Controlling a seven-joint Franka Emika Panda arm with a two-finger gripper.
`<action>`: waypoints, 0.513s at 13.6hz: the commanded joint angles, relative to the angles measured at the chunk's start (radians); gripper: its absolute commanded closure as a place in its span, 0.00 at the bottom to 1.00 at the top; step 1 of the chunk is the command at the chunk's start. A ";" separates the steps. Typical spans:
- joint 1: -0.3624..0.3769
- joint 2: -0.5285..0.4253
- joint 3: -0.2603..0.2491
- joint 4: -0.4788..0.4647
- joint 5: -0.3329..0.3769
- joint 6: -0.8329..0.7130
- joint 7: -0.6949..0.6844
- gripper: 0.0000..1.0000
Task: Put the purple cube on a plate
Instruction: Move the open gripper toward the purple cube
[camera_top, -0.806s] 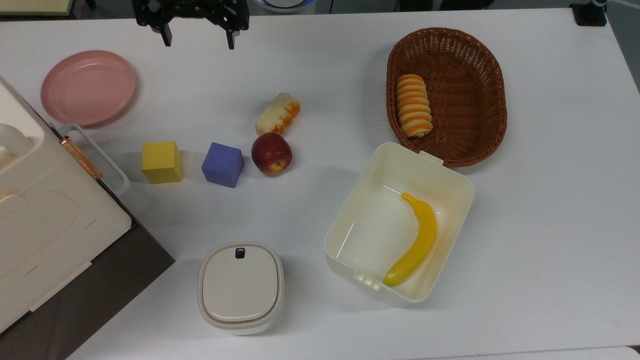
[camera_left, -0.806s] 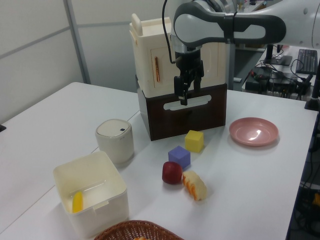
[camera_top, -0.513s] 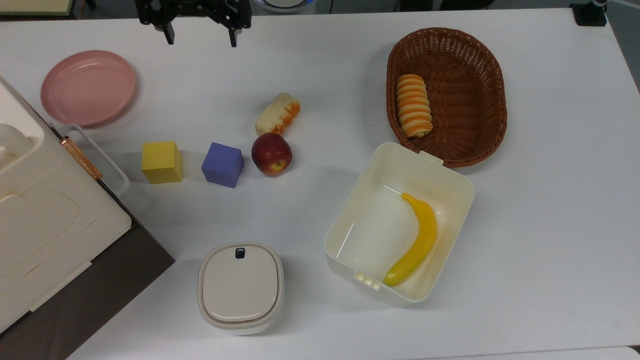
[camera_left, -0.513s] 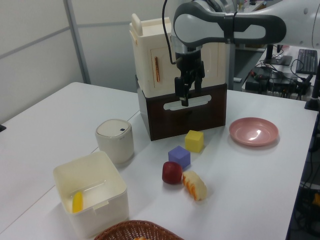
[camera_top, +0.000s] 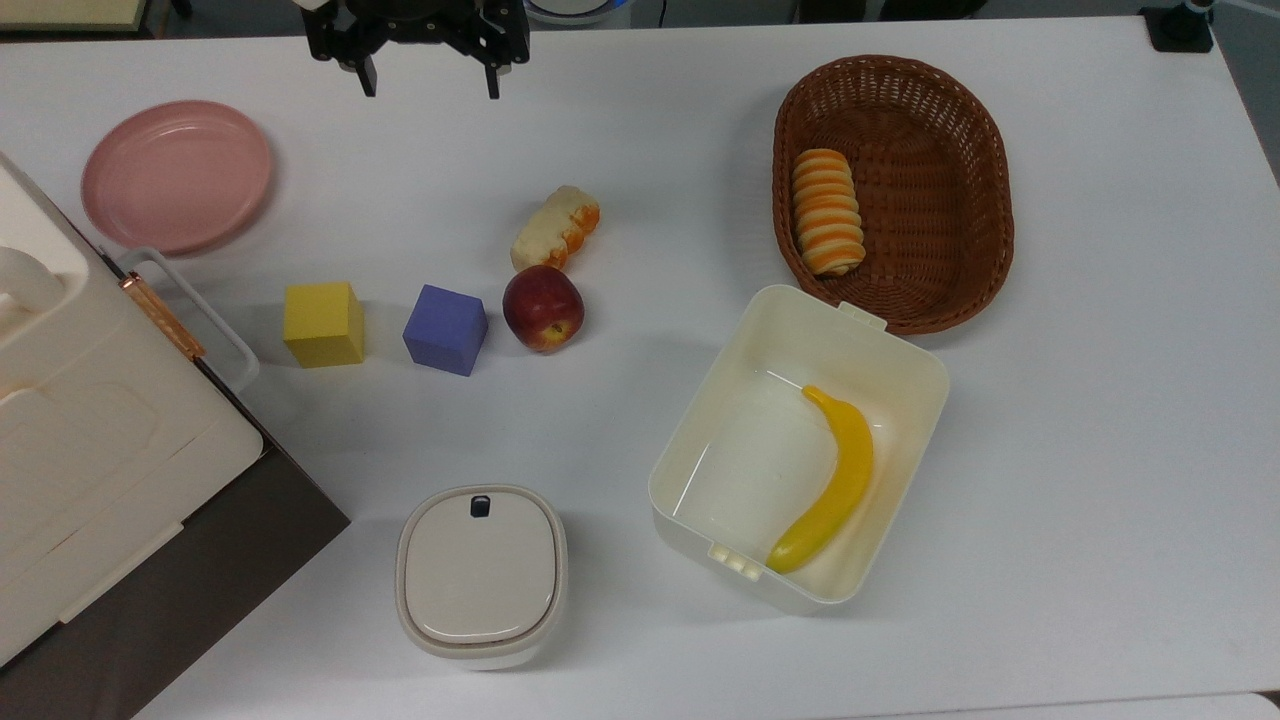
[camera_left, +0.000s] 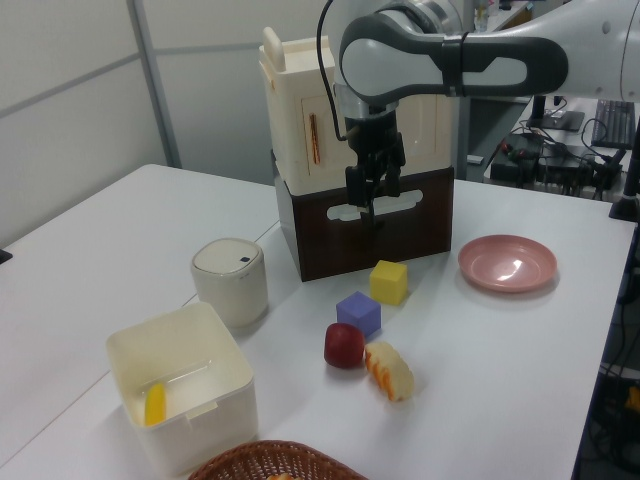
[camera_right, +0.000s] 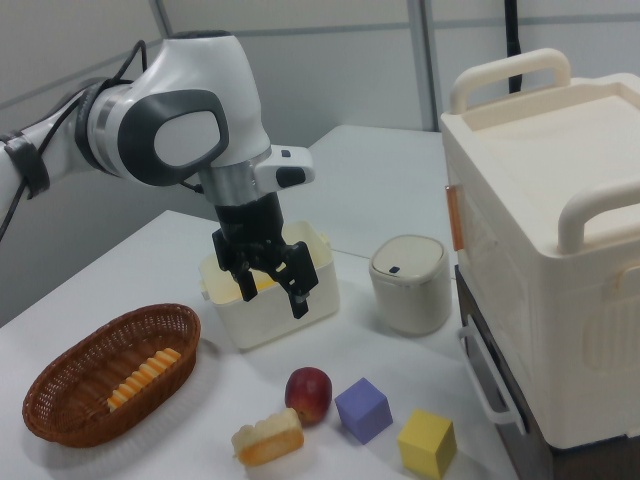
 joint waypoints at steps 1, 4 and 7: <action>0.015 0.000 -0.004 -0.046 -0.002 0.010 0.038 0.00; 0.009 0.052 -0.006 -0.048 -0.001 0.095 0.128 0.00; 0.006 0.106 -0.010 -0.068 -0.001 0.138 0.167 0.00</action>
